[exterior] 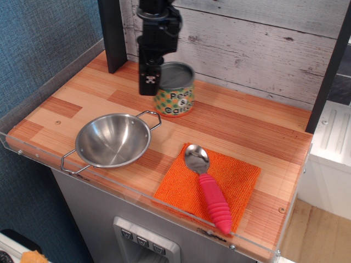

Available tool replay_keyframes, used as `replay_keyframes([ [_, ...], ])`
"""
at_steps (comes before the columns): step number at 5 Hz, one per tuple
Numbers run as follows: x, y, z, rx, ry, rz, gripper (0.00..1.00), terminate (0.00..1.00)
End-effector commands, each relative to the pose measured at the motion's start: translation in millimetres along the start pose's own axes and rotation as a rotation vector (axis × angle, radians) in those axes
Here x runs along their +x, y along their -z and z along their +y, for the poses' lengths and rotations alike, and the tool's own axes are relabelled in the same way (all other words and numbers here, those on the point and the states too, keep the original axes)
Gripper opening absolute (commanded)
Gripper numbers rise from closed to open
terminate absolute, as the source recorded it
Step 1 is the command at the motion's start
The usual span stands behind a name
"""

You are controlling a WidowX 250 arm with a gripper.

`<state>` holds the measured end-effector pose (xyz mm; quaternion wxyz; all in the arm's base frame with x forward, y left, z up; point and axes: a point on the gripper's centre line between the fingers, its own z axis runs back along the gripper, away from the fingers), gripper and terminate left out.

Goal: Move the can to the back wall above the orange cloth

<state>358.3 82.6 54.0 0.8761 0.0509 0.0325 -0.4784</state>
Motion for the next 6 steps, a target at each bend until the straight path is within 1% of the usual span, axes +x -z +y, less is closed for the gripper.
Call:
replay_keyframes([
  [1,36,-15,-5,0.031,0.063,-0.054,1.00,0.00],
  [2,51,-23,-8,0.020,0.076,-0.108,1.00,0.00],
  [4,74,-31,-18,-0.003,0.111,-0.164,1.00,0.00],
  [5,82,-35,-21,-0.015,0.121,-0.210,1.00,0.00],
  [6,85,-43,-21,-0.014,0.100,-0.228,1.00,0.00],
])
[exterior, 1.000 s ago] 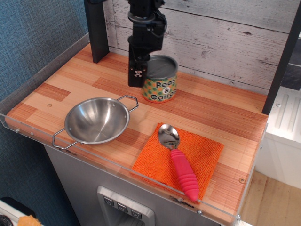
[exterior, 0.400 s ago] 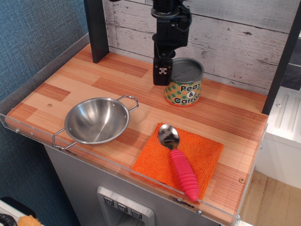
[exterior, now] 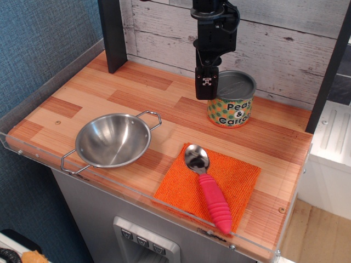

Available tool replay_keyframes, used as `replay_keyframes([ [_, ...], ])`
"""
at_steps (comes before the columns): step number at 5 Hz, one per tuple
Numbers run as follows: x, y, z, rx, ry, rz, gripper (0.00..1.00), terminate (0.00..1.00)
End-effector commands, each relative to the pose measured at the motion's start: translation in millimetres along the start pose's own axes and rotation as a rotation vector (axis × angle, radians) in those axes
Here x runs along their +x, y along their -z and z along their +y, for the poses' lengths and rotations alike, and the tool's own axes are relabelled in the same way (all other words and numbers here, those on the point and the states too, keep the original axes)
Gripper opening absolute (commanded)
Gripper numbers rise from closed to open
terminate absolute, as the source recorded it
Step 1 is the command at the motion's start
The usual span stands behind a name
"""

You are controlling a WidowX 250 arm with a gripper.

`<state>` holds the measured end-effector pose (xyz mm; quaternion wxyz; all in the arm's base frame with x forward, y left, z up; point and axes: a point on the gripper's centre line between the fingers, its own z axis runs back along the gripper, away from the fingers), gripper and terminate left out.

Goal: Move the can to the back wall above the orange cloth

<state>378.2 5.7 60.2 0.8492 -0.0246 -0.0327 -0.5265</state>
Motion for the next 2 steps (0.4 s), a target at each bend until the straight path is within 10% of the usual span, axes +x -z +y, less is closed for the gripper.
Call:
replay_keyframes([
  [1,2,-35,4,0.091,-0.105,0.002,1.00,0.00],
  [2,-27,-47,10,0.153,-0.346,0.057,1.00,0.00],
])
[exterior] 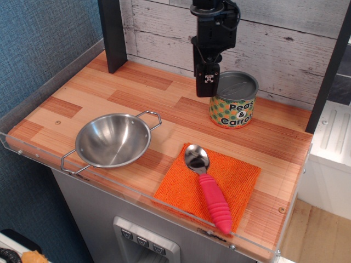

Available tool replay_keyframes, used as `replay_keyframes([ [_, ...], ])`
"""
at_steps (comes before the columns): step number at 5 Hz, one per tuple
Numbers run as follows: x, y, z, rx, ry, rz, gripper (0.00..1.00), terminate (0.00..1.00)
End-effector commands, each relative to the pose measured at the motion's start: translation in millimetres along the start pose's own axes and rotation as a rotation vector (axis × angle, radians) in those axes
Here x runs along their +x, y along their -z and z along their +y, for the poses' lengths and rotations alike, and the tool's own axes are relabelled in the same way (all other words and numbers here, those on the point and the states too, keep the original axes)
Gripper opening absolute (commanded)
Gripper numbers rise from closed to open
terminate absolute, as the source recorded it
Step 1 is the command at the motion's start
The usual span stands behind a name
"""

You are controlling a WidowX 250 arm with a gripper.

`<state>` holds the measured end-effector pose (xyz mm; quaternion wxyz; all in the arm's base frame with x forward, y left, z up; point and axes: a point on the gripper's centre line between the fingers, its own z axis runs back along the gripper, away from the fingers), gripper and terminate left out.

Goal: Move the can to the back wall above the orange cloth

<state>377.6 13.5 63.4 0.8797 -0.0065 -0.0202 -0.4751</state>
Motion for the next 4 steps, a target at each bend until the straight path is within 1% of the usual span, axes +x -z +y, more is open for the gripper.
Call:
replay_keyframes([
  [1,-56,-56,20,0.160,-0.474,0.027,1.00,0.00],
  [2,-95,-67,28,0.152,-0.682,0.061,1.00,0.00],
  [3,-124,-77,31,0.111,-0.821,0.049,1.00,0.00],
  [4,-145,-89,30,0.123,-0.926,0.052,1.00,0.00],
])
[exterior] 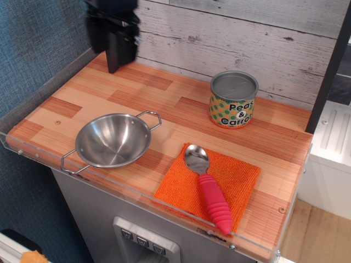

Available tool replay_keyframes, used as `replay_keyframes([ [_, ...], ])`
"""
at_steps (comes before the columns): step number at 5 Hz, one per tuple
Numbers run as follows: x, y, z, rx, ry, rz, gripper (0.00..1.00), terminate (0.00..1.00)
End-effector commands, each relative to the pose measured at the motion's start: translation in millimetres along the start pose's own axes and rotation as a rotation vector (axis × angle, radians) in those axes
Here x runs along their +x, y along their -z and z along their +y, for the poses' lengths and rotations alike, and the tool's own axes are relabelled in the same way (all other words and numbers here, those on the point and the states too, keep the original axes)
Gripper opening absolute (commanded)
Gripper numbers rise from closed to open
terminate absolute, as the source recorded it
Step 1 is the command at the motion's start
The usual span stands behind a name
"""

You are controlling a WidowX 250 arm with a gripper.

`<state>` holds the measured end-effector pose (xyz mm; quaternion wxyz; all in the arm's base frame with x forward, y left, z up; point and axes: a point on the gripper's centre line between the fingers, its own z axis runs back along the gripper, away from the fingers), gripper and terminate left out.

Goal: Move the can to the back wall above the orange cloth

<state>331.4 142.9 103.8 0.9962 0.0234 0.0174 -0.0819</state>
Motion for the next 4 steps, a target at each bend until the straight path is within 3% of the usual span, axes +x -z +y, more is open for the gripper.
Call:
replay_keyframes([
  [1,-21.2,-50.3,19.4,0.094,-0.219,-0.122,1.00,0.00],
  [2,-26.7,-57.9,20.4,0.133,-0.273,-0.143,1.00,0.00],
  [3,-26.7,-57.9,20.4,0.133,-0.273,-0.143,1.00,0.00],
  [4,-26.7,-57.9,20.4,0.133,-0.273,-0.143,1.00,1.00],
])
